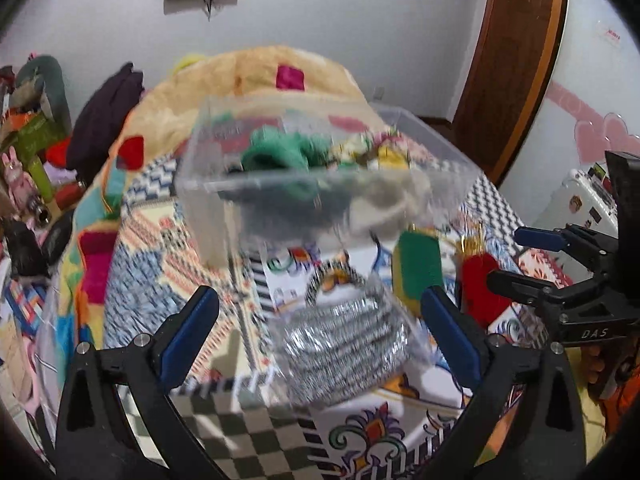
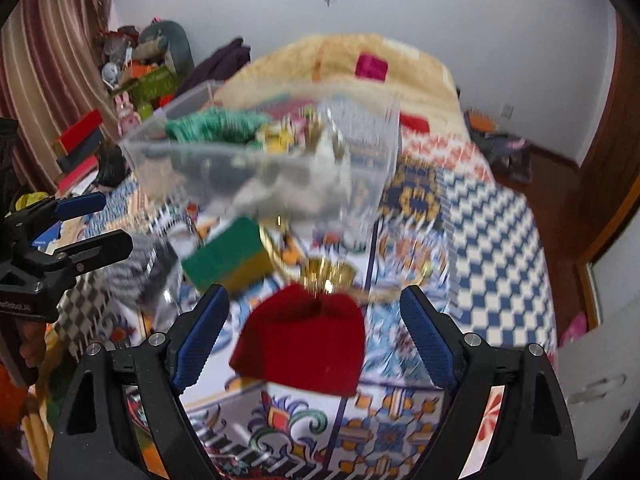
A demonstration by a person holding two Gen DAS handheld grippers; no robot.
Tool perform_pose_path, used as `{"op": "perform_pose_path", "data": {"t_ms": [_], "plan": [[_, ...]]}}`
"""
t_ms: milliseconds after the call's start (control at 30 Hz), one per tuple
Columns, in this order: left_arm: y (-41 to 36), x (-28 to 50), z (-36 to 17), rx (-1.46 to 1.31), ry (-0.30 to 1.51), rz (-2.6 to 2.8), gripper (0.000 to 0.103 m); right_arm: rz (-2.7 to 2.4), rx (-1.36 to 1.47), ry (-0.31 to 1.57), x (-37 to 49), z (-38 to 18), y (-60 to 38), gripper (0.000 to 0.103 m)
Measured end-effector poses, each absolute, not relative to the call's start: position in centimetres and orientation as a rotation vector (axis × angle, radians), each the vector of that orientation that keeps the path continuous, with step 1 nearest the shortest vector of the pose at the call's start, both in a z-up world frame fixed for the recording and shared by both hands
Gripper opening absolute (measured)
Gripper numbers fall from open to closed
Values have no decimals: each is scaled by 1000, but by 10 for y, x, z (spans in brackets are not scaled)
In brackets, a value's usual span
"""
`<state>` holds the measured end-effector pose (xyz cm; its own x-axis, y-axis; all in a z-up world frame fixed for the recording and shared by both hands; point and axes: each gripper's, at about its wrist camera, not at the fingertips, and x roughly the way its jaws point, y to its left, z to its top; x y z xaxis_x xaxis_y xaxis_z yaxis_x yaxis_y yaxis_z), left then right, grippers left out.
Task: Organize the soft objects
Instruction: 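Move both tools toward the silver scrubber and red pouch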
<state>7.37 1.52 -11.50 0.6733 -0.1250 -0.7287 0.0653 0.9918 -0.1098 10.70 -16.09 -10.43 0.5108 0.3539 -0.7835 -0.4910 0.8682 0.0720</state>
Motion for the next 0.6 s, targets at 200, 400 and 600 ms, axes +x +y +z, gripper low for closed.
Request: {"op": "perform_pose_path", "data": {"t_ms": [200,400,600], "plan": [[5,73,-134,-74,867,-125,102,514,-181,967,106,-125,-158,86],[0,72,-144,-73,889,-127,102,526,-187,1002,105,-133,-156,74],[1,68,-145,-85,877,-133,90,548,-192,982,101,-131,-156,48]]}}
